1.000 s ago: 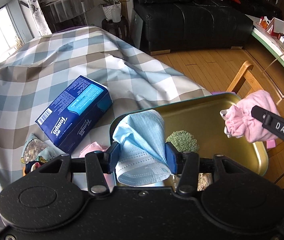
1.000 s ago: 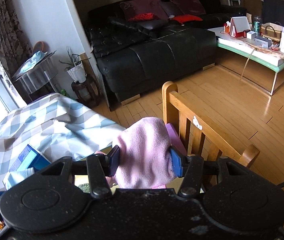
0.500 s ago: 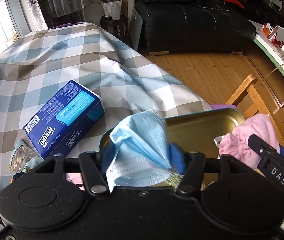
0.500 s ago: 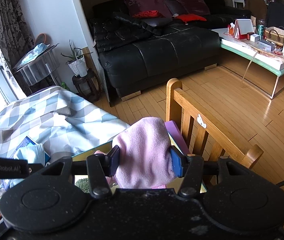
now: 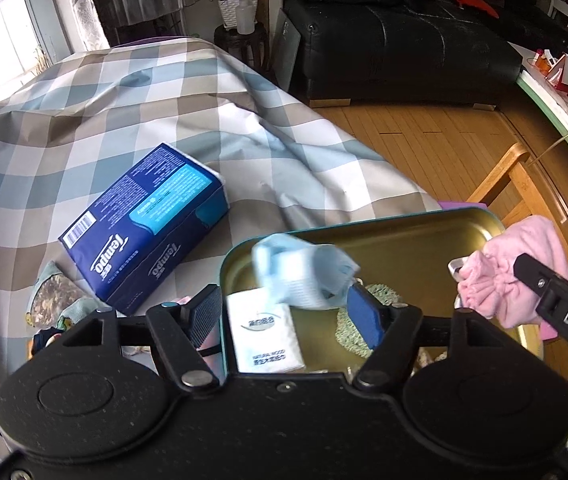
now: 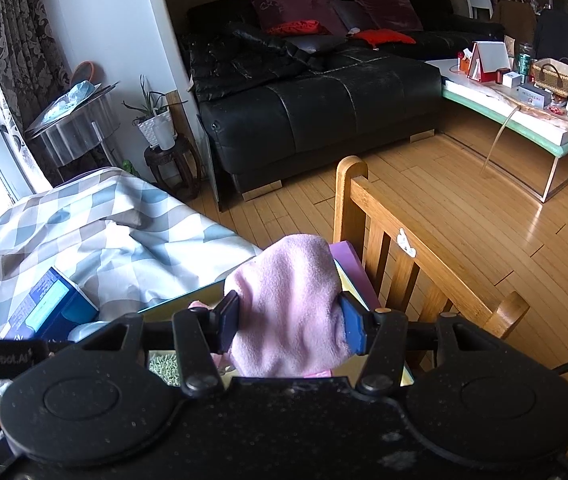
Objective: Organize soft objects
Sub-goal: 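Open the left gripper to drop the mask into the tray while the right drops the pink towel there, then move the right gripper to the rolled pink towel with black band while the left withdraws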
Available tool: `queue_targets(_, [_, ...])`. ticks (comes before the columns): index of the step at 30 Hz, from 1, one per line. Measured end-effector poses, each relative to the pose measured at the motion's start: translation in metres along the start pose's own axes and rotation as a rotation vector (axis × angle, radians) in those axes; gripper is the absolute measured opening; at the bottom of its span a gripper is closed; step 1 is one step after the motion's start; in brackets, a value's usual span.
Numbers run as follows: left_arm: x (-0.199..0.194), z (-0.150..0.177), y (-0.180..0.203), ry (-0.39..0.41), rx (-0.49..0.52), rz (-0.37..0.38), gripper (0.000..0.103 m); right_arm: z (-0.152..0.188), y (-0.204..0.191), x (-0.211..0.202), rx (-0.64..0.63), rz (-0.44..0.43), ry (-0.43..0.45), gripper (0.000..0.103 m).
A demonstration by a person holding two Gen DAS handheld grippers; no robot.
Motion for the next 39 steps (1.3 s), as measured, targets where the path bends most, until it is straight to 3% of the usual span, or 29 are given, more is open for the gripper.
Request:
queue_targets(20, [-0.017,0.036,-0.056,-0.011,-0.034,-0.09,0.067,-0.002,-0.007,-0.007,-0.06,0.023,0.074,0.061])
queue_targets(33, [-0.04,0.053,-0.149,0.004,-0.105,-0.215,0.071,0.001,-0.019,-0.009,-0.145,0.046,0.117,0.074])
queue_targets(39, [-0.05,0.052,-0.192,0.022,-0.132,-0.267,0.071,0.005,-0.033,-0.016,-0.218,0.045,0.157,0.085])
Point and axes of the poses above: each gripper's, at about its wrist camera, not at the fingertips, and x roughly the way its jaws point, y to its right, z to its underside, the point moved 7 cm from there along x, roughly the way its jaws point, and after that the axes turned 8 degrees about y, right-handed, at the moved point
